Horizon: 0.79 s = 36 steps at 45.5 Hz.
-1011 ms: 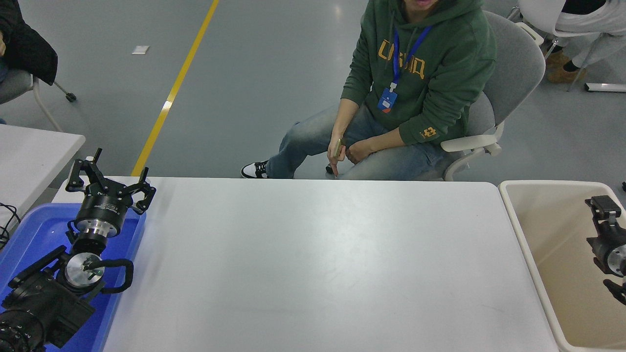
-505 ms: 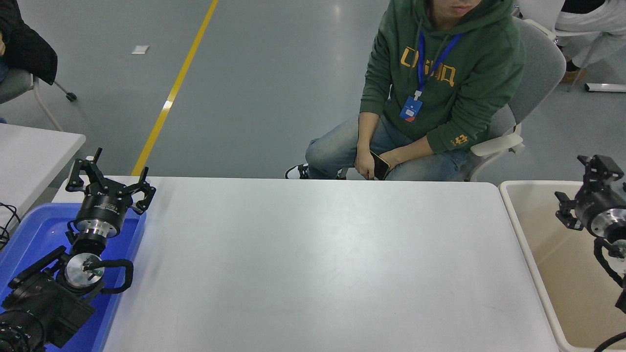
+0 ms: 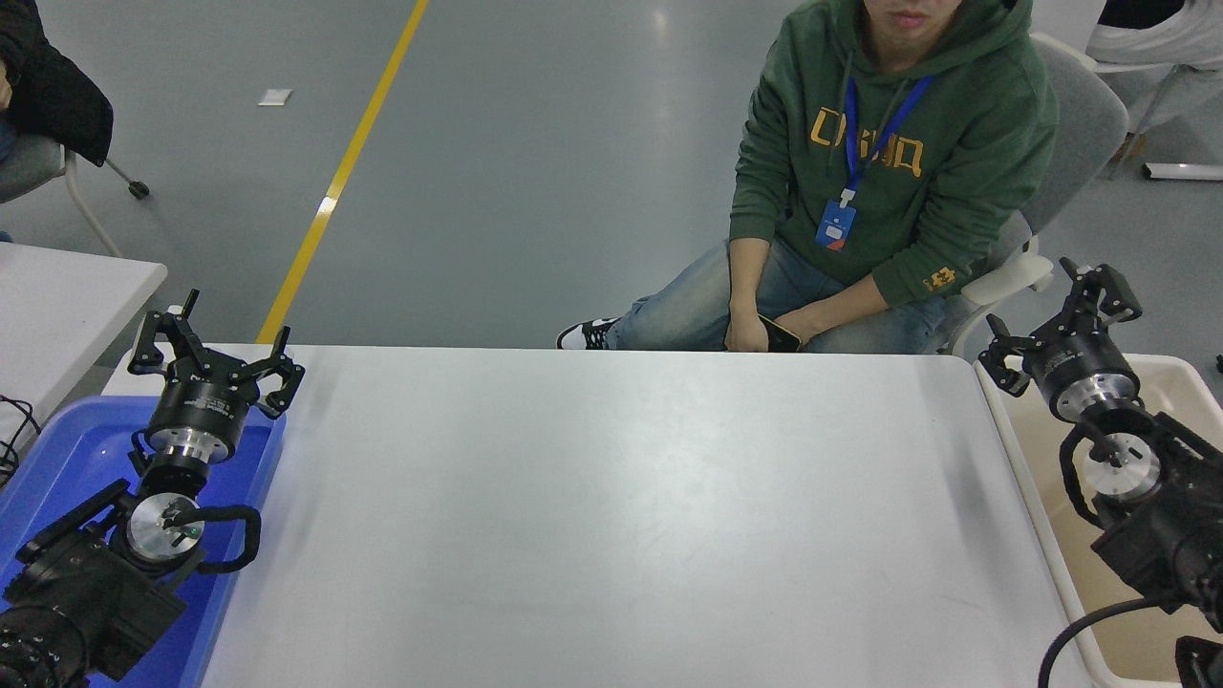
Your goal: Clean the table surface
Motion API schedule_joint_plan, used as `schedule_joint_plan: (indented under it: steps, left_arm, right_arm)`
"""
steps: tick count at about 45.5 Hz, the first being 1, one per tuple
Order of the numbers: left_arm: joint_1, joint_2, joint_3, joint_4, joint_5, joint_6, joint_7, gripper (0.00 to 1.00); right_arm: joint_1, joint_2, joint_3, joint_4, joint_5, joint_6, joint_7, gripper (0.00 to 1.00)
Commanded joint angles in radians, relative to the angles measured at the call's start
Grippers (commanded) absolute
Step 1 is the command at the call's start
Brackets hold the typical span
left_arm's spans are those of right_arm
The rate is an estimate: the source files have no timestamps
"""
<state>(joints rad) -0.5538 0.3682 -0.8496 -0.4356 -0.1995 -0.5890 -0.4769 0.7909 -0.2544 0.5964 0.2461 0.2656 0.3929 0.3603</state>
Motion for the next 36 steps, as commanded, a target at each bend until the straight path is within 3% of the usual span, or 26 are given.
schedule_joint_plan:
  steps: [1,10,14,21,36]
  left_arm:
    - [0.0,0.0,0.0,0.0,0.0,0.0,0.001,1.0]
    - [0.0,0.0,0.0,0.0,0.0,0.0,0.0,1.0]
    - [0.0,0.0,0.0,0.0,0.0,0.0,0.001,1.0]
    - [0.0,0.0,0.0,0.0,0.0,0.0,0.001,1.0]
    - [0.0,0.0,0.0,0.0,0.0,0.0,0.001,1.0]
  right_arm:
    - [-0.024,0.033,0.048,0.104,0.006,-0.045,0.002,1.0]
    - [-0.055,0.08,0.04,0.104,-0.02,-0.089,0.037,1.0]
    - [-0.065,0.086,0.029,0.105,-0.11,-0.092,0.089,1.0]
    - [-0.065,0.116,0.029,0.107,-0.246,-0.186,0.092,1.0]
    - [-0.145,0.063,0.086,0.392,-0.318,-0.304,0.095,1.0]
